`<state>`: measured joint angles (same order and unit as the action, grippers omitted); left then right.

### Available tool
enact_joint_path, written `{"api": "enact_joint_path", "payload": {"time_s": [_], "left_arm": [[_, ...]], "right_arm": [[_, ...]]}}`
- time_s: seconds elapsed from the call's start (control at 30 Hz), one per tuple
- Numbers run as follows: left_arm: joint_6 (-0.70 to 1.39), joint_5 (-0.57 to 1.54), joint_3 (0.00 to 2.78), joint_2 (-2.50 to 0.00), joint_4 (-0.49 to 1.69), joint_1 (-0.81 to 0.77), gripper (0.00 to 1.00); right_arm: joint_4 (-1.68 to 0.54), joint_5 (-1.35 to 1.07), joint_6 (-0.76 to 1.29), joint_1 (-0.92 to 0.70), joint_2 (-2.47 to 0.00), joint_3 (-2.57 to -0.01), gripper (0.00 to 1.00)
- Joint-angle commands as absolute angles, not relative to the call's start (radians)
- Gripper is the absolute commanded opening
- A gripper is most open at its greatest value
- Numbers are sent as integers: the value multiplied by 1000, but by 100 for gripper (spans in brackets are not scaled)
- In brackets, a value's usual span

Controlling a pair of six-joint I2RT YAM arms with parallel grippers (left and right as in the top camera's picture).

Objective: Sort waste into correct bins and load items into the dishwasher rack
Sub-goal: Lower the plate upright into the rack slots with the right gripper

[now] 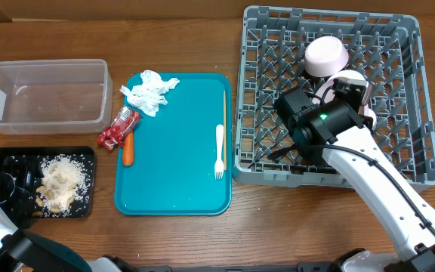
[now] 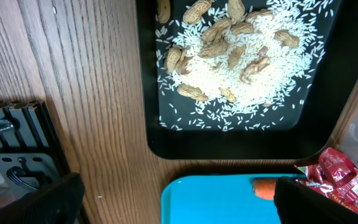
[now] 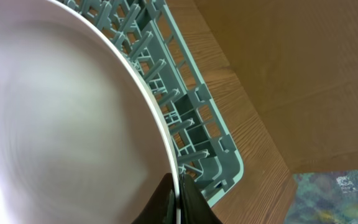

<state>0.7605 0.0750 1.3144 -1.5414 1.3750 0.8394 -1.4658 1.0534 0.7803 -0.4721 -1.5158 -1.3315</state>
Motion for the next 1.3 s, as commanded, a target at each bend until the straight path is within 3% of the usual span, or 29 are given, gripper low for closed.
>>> {"api": "enact_joint_path", "payload": {"time_s": [0.0, 0.23, 0.3, 0.33, 0.37, 0.4, 0.9, 0.97, 1.0, 1.07, 1.1, 1.13, 1.17, 1.27], "left_arm": [[774, 71, 1311, -1547, 1375, 836, 100], [774, 71, 1311, -1547, 1375, 836, 100], [774, 71, 1311, -1547, 1375, 836, 100], [774, 71, 1311, -1547, 1375, 836, 100], [774, 71, 1311, -1547, 1375, 836, 100], [774, 71, 1311, -1547, 1375, 836, 100], [774, 71, 1311, -1547, 1375, 836, 100], [774, 71, 1311, -1547, 1375, 836, 100], [774, 71, 1311, -1547, 1375, 836, 100], [774, 71, 1311, -1547, 1375, 836, 100], [774, 71, 1311, -1547, 1375, 836, 100], [774, 71, 1311, -1547, 1375, 836, 100], [774, 71, 1311, -1547, 1374, 836, 100], [774, 71, 1311, -1547, 1375, 836, 100]], "right_arm": [[-1464, 1053, 777, -472, -1515, -1328, 7], [-1445, 1053, 725, -565, -1515, -1329, 10], [-1444, 1049, 725, -599, -1515, -1329, 16], [-1444, 1033, 726, -611, -1515, -1330, 55], [-1444, 1023, 726, -614, -1515, -1330, 71], [-1444, 1013, 726, -613, -1515, -1331, 97], [-1436, 661, 729, -613, -1444, -1598, 100], [-1411, 550, 728, -614, -1436, -1602, 95], [-1387, 462, 723, -614, -1436, -1601, 84], [-1342, 347, 659, -614, -1440, -1596, 52], [-1297, 252, 578, -617, -1449, -1591, 26], [-1277, 214, 544, -622, -1458, -1590, 13], [-1268, 207, 542, -626, -1478, -1589, 5], [-1265, 208, 541, -623, -1534, -1587, 4]]}}
